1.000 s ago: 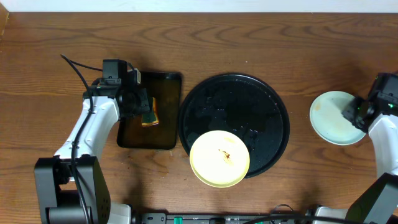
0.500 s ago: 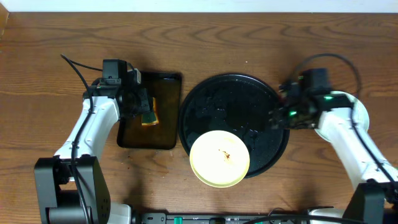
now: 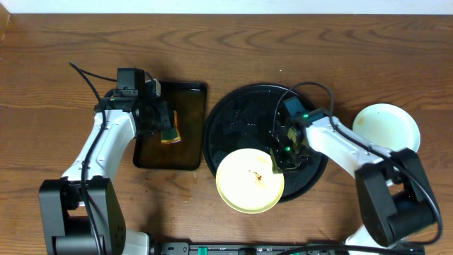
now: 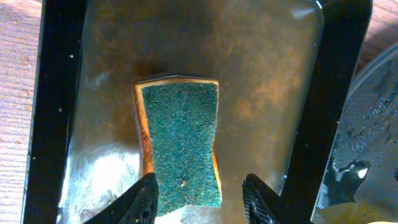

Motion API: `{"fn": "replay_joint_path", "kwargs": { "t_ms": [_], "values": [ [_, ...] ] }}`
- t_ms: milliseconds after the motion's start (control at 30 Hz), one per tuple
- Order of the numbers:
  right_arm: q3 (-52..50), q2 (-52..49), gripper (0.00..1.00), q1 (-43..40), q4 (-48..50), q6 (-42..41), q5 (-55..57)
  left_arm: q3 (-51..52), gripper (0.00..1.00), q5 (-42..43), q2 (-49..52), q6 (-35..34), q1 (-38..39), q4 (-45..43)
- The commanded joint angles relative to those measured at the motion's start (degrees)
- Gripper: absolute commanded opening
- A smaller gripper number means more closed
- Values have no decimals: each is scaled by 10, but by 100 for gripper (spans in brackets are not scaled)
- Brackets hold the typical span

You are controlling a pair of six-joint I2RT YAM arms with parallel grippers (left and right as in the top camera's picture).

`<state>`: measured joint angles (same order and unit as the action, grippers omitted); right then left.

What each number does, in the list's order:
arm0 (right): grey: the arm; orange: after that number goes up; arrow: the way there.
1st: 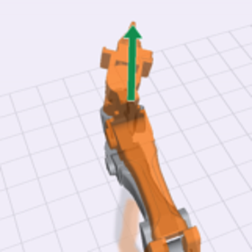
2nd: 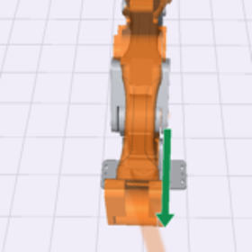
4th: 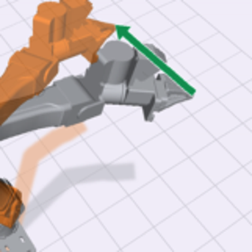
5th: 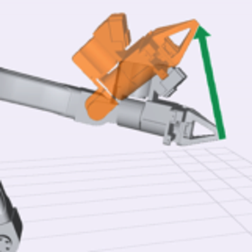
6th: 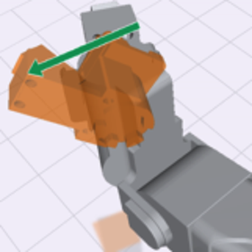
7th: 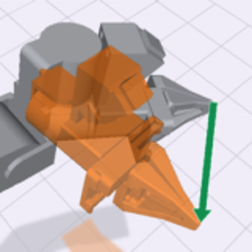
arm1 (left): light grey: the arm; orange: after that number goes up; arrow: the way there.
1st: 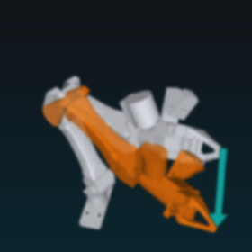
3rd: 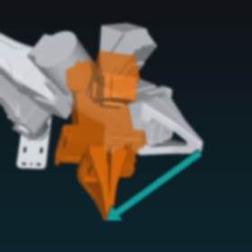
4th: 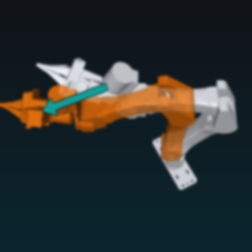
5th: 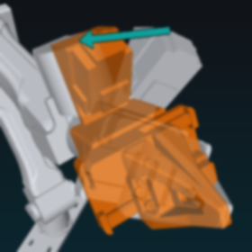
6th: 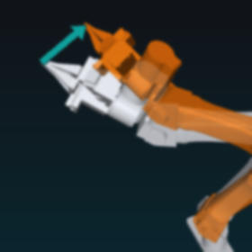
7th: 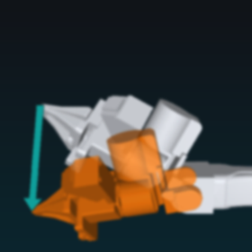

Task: Clean dirty plates on tray and stack at the side
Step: 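Move the right gripper to the yellow plate rim and grasp it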

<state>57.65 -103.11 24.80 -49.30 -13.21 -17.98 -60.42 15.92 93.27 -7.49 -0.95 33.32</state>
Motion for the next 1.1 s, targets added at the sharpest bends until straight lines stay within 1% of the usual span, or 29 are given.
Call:
{"fn": "replay_joint_path", "kwargs": {
  "t_ms": [0, 67, 133, 233, 367, 467, 600, 767, 900, 933, 967, 1000, 1033, 1067],
  "values": [
    [6, -17, 11, 3, 12, -31, 25, 3, 46, -5, 3, 3, 2, 5],
    [6, -17, 1, 3, 35, -35, 33, 3, 45, -5, 3, 3, 2, 5],
    [7, -14, 1, 3, 61, -38, 38, 3, 45, -5, 3, 3, 2, 5],
    [7, -9, 1, 0, 103, -62, 55, 3, 45, -5, 3, 3, 2, 5],
    [7, -2, 1, 0, 144, -98, 115, 3, 45, -5, 5, 3, 2, 5],
    [7, -1, 1, 0, 153, -116, 160, 4, 45, -5, 12, -1, 2, 5],
    [7, -1, 1, 0, 166, -120, 191, 10, 48, -12, 34, -1, 9, 4],
    [7, -1, 1, 0, 172, -120, 196, 10, 49, -66, 78, -3, 30, 1],
    [7, -1, 1, 0, 170, -120, 194, 10, 48, -66, 109, -3, 42, -16],
    [7, -1, 1, 0, 169, -120, 194, 10, 44, -66, 115, -3, 43, -20],
    [7, -1, 1, 0, 167, -120, 194, 10, 35, -66, 120, -7, 45, -23],
    [7, -1, 1, 0, 165, -120, 194, 10, 24, -66, 123, -9, 45, -26],
    [7, -1, 1, 0, 163, -120, 194, 10, 9, -65, 123, -11, 45, -28],
    [7, -1, 1, 0, 161, -120, 194, 9, 8, -66, 122, -15, 45, -29]
  ]
}}
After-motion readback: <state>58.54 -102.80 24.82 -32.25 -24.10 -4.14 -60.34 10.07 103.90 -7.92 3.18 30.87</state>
